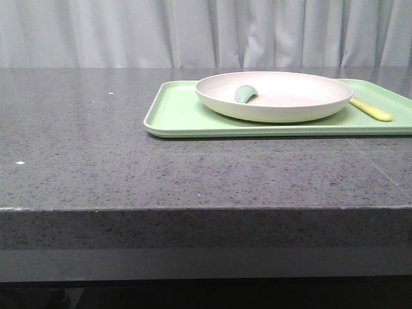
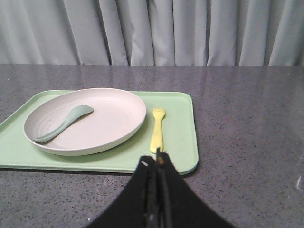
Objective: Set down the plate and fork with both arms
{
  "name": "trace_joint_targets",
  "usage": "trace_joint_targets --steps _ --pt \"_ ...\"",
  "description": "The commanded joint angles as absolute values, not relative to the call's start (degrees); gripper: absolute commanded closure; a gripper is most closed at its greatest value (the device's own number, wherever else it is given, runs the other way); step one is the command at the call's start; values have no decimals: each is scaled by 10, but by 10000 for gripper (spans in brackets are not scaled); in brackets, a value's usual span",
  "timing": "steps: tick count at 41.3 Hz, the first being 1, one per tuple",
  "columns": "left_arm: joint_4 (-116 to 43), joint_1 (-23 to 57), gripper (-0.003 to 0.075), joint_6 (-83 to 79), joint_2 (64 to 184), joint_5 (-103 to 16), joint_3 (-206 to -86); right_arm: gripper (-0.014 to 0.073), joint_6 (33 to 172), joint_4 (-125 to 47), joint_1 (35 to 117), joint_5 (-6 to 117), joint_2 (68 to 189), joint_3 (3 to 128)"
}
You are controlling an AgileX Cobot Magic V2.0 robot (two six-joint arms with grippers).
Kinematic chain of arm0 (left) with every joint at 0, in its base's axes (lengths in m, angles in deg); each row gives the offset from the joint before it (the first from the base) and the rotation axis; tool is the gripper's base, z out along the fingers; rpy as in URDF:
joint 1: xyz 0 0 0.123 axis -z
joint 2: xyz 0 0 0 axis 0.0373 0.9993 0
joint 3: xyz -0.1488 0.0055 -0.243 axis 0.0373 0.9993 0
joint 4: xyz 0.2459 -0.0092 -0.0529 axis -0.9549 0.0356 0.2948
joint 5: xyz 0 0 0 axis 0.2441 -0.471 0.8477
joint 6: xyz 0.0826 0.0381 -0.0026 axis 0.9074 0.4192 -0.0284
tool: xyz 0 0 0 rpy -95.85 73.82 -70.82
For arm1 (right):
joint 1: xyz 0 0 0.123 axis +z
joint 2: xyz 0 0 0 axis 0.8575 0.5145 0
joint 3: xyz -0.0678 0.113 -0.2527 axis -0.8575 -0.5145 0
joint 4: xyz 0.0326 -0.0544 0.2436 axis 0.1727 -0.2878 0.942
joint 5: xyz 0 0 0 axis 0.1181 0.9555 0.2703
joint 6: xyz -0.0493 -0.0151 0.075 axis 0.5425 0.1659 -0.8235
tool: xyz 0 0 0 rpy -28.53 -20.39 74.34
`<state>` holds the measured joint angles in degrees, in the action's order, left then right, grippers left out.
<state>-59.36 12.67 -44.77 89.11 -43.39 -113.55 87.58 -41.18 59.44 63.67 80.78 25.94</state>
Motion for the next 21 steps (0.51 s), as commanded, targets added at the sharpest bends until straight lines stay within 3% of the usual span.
trace_joint_targets --steps 1,21 --pt "-593 127 738 -449 896 -388 -1152 645 880 -409 594 588 813 272" --pt "-593 127 738 -449 890 -388 -1142 645 880 -409 594 588 813 272"
